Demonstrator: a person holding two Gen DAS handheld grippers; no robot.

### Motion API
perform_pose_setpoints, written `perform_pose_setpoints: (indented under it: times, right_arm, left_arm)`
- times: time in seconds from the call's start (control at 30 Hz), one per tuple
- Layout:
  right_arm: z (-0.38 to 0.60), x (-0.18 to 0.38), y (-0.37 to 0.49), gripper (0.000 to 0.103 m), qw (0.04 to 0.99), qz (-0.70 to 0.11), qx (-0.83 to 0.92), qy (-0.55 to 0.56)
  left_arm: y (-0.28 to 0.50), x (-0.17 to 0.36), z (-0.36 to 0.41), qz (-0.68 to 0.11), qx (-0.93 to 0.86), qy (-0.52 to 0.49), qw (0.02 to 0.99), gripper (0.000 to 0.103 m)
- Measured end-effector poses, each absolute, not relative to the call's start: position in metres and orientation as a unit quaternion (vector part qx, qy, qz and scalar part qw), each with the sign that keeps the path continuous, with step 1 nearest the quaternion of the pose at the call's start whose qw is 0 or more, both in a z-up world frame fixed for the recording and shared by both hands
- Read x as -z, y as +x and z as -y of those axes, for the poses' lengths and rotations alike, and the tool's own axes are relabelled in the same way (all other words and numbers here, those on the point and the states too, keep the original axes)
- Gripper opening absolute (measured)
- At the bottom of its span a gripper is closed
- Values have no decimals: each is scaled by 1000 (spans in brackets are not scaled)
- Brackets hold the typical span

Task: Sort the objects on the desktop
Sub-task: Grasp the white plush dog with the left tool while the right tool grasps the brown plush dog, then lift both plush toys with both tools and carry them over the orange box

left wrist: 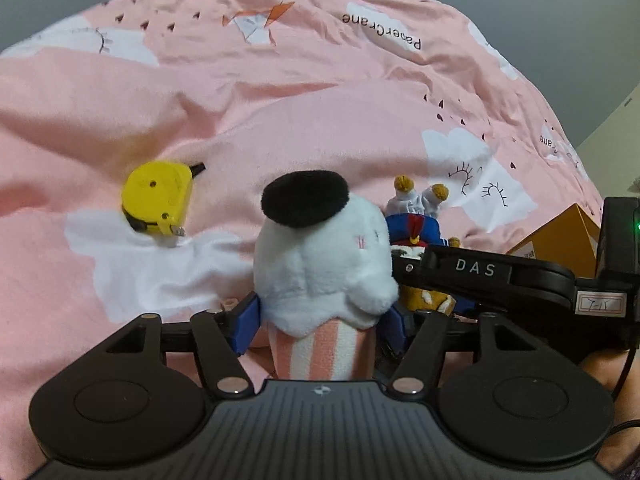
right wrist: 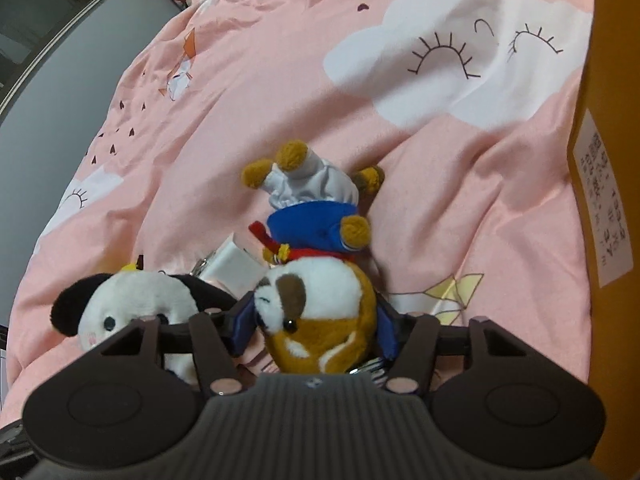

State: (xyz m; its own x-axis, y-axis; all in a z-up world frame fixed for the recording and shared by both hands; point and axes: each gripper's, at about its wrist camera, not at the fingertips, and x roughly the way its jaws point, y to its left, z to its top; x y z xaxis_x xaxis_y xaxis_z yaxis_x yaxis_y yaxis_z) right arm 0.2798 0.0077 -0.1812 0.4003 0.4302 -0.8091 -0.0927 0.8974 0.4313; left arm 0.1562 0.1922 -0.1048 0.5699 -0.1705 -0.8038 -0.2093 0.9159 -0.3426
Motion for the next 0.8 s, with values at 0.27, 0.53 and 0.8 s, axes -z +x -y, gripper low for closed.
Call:
perform_pose_setpoints:
  times: [0.27, 0.53, 0.8]
  right_arm:
    - [-9, 150, 266, 56, 846, -482, -184, 134]
    - [7, 92, 238, 56, 866, -424, -219, 148]
    - [54, 33, 205, 56, 876, -374, -246, 177]
  left_arm:
    - [140, 79, -184, -436, -26, -181, 881, 67]
    - [119, 24, -175, -380, -12, -193, 904, 67]
    - [114, -31, -135, -332, 47, -183, 924, 67]
